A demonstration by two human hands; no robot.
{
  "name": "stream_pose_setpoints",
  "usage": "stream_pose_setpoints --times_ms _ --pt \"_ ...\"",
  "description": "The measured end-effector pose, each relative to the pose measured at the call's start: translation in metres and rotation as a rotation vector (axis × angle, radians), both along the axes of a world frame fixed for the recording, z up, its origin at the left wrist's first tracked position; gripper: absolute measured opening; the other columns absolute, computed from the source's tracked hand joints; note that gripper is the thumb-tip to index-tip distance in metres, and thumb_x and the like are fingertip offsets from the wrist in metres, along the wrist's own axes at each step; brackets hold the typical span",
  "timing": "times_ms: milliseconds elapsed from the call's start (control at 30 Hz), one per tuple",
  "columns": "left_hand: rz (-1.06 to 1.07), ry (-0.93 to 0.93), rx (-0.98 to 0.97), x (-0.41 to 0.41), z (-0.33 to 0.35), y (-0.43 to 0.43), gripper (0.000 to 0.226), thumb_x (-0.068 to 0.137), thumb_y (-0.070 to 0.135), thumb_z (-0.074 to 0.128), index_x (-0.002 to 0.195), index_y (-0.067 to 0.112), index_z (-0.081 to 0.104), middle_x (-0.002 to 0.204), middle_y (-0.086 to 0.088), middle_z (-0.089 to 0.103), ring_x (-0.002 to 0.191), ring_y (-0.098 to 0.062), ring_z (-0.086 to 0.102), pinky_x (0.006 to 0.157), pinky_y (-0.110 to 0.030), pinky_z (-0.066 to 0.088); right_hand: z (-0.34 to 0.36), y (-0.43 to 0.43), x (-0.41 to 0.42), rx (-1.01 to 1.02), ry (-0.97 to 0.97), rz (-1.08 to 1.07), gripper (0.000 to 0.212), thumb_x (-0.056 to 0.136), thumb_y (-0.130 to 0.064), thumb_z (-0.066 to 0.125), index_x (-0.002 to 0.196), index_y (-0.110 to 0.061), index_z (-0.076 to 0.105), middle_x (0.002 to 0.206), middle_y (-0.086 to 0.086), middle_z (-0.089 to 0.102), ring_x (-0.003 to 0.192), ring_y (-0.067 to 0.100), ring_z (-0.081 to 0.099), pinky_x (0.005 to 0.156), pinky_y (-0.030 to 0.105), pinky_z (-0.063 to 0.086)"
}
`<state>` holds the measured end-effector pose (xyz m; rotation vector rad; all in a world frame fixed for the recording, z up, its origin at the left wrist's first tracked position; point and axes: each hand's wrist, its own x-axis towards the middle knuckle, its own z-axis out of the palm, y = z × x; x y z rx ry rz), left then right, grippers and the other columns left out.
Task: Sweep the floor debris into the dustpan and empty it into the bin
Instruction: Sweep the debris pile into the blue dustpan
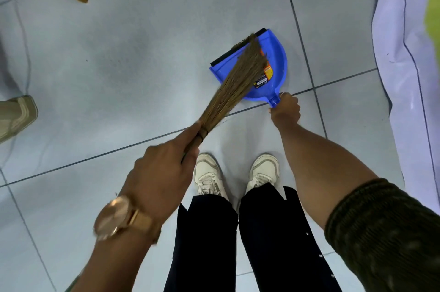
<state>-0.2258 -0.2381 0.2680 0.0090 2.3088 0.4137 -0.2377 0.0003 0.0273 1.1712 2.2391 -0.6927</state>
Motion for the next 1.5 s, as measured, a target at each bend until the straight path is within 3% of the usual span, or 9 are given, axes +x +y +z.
stream_pose_setpoints --times_ms 167,400,667,867,1067,1200,1300,1400,1500 --pt "0.112 0.126 0.070 0.010 0.028 -0.010 0.045 0.092 0.046 0.038 0.135 0.056 0.029 0.060 0.013 0.054 0.057 -0.023 0.054 0.054 -0.036 0.044 0.013 0.000 0.008 -0.016 -0.038 -0.003 0.028 0.086 -0.002 0.064 0.113 -0.004 0.058 0.121 0.017 0.059 0.113 0.037 0.058 0.091 0.042 0.050" --pt "0.317 -0.009 0.000 -0.044 -0.062 0.007 0.043 0.098 0.032 0.041 0.141 0.034 0.041 0.121 -0.020 0.063 0.105 -0.048 0.060 0.088 -0.054 0.053 0.022 0.001 0.017 -0.025 -0.041 0.004 0.028 0.086 -0.005 0.067 0.113 -0.004 0.058 0.119 0.017 0.061 0.110 0.037 0.060 0.088 0.041 0.050" --pt "0.038 -0.055 -0.022 -0.026 -0.061 0.019 0.044 0.097 0.037 0.043 0.141 0.041 0.040 0.127 -0.008 0.063 0.108 -0.040 0.059 0.089 -0.042 0.051 0.006 0.021 0.004 -0.001 -0.024 0.032 0.041 0.084 -0.006 0.070 0.122 -0.005 0.056 0.125 0.017 0.059 0.115 0.037 0.057 0.092 0.042 0.049" --pt "0.009 0.083 0.057 0.011 0.006 0.001 0.044 0.095 0.042 0.039 0.137 0.051 0.032 0.066 0.010 0.057 0.069 -0.028 0.062 0.064 -0.039 0.053 0.009 0.020 0.002 -0.006 -0.036 0.059 0.036 0.084 -0.005 0.069 0.118 -0.005 0.056 0.122 0.017 0.059 0.113 0.036 0.058 0.091 0.041 0.050" --pt "0.363 -0.089 0.179 -0.031 -0.035 0.026 0.054 0.093 0.023 0.050 0.143 0.023 0.030 0.100 -0.025 0.069 0.079 -0.042 0.067 0.080 -0.047 0.056 0.028 0.008 0.018 -0.032 -0.099 0.025 0.039 0.084 -0.005 0.070 0.120 -0.005 0.055 0.126 0.016 0.059 0.118 0.037 0.057 0.094 0.044 0.050" --pt "0.630 -0.164 0.277 -0.064 -0.091 0.036 0.021 0.088 0.024 0.047 0.107 0.015 0.049 0.090 -0.013 0.062 0.053 -0.032 0.063 0.051 -0.035 0.057 0.026 0.007 0.020 -0.024 -0.100 0.043 0.040 0.084 -0.005 0.069 0.121 -0.005 0.054 0.126 0.017 0.058 0.118 0.037 0.056 0.094 0.045 0.049" --pt "0.607 -0.096 0.243 -0.081 -0.123 0.038 0.029 0.083 0.039 0.050 0.096 0.014 0.048 0.084 -0.007 0.057 0.056 -0.026 0.058 0.043 -0.029 0.052 0.023 0.006 0.021 -0.013 -0.100 0.053 0.041 0.085 -0.006 0.069 0.122 -0.005 0.053 0.126 0.017 0.057 0.117 0.038 0.056 0.093 0.045 0.049" --pt "0.486 0.071 0.155 -0.096 -0.150 0.035 0.052 0.082 0.065 0.046 0.093 0.014 0.054 0.091 -0.012 0.062 0.071 -0.035 0.065 0.058 -0.037 0.059 0.018 0.005 0.026 -0.010 -0.102 0.045 0.039 0.085 -0.007 0.069 0.121 -0.005 0.053 0.124 0.017 0.059 0.115 0.037 0.058 0.092 0.044 0.050" --pt "0.256 0.234 0.018 -0.113 -0.176 0.029 0.053 0.094 0.052 0.042 0.106 0.003 0.057 0.111 -0.025 0.059 0.097 -0.044 0.060 0.079 -0.042 0.047 0.017 0.004 0.032 -0.008 -0.095 0.015 0.037 0.085 -0.007 0.069 0.119 -0.005 0.055 0.122 0.016 0.060 0.113 0.036 0.059 0.091 0.043 0.051"
